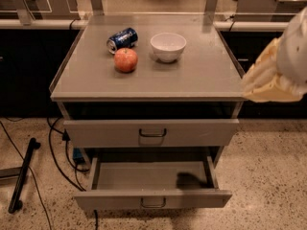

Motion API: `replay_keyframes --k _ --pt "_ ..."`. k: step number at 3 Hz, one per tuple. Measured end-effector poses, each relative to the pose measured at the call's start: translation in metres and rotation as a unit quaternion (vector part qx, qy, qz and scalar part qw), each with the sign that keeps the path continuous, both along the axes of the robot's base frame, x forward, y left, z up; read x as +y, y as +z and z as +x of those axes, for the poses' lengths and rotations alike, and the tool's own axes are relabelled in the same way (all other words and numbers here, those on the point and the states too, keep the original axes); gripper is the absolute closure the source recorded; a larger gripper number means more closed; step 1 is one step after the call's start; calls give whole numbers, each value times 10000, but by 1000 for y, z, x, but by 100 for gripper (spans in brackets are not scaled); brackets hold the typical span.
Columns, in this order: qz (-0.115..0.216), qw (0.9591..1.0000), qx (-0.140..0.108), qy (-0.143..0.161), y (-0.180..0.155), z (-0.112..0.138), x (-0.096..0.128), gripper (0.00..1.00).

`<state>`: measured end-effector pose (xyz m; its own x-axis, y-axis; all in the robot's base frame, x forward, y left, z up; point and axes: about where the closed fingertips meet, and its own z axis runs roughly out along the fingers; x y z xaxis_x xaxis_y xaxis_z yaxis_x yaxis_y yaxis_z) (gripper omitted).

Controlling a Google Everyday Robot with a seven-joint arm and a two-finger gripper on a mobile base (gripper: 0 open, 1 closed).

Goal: Close middle drawer

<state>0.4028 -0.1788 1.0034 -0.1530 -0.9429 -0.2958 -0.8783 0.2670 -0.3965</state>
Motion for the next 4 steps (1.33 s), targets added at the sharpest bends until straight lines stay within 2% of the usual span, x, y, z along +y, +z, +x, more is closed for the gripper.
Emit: replay_keyframes --k 1,2,3,4 --pt "218 9993 304 -53 -45 -11 -5 96" --pt "560 9966 597 -99 -95 -22 -18 100" --pt "1071 9903 887 -86 -160 -39 -23 100" --pt "1064 9904 878 -72 -163 -38 -23 100"
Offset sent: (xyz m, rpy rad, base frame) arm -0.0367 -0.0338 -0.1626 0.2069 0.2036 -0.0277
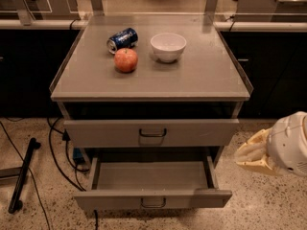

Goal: Close middle drawer

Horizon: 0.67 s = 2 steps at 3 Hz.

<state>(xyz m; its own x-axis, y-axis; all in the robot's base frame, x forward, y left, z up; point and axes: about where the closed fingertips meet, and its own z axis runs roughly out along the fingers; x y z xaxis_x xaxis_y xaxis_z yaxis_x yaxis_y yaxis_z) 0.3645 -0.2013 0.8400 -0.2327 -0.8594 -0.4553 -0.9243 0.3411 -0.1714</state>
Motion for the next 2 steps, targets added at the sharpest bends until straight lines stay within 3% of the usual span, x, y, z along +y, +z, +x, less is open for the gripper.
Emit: replay_keyframes --k 2 --pt "43 9990 -305 310 -96 9 5 100"
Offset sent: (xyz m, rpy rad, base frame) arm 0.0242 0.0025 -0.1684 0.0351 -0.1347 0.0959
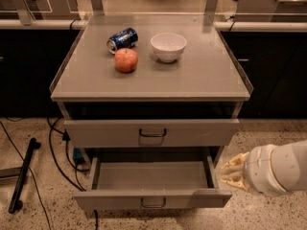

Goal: Close middle drawer

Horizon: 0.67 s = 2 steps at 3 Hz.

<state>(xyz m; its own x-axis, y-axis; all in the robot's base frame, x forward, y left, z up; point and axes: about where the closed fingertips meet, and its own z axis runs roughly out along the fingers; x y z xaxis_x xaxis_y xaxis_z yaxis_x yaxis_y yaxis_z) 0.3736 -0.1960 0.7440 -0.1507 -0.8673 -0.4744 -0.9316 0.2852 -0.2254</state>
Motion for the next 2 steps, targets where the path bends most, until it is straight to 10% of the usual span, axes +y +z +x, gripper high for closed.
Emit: replay_keyframes --k 1,2 --pt "176 9998 -83 47 -53 12 -3 100" --pt "358 9987 350 -13 -141 18 -9 100"
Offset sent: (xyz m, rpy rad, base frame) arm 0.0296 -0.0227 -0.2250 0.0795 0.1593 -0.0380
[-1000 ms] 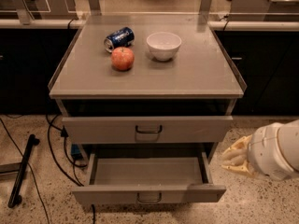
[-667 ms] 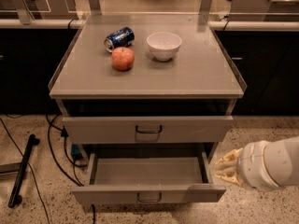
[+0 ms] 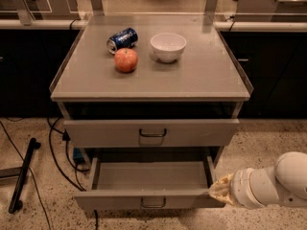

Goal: Close middle drawer

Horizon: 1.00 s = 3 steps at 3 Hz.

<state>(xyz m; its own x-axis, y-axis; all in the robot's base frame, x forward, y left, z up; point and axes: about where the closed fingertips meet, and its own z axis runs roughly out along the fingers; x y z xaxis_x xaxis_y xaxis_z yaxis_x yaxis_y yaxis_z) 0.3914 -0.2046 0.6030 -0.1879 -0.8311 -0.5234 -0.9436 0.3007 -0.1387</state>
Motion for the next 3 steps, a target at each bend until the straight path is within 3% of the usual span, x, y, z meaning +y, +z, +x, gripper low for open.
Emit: replay_keyframes --k 1,3 --pt "-8 10000 9 5 -2 0 0 100" --pt "-280 9996 37 -93 -89 9 -16 100"
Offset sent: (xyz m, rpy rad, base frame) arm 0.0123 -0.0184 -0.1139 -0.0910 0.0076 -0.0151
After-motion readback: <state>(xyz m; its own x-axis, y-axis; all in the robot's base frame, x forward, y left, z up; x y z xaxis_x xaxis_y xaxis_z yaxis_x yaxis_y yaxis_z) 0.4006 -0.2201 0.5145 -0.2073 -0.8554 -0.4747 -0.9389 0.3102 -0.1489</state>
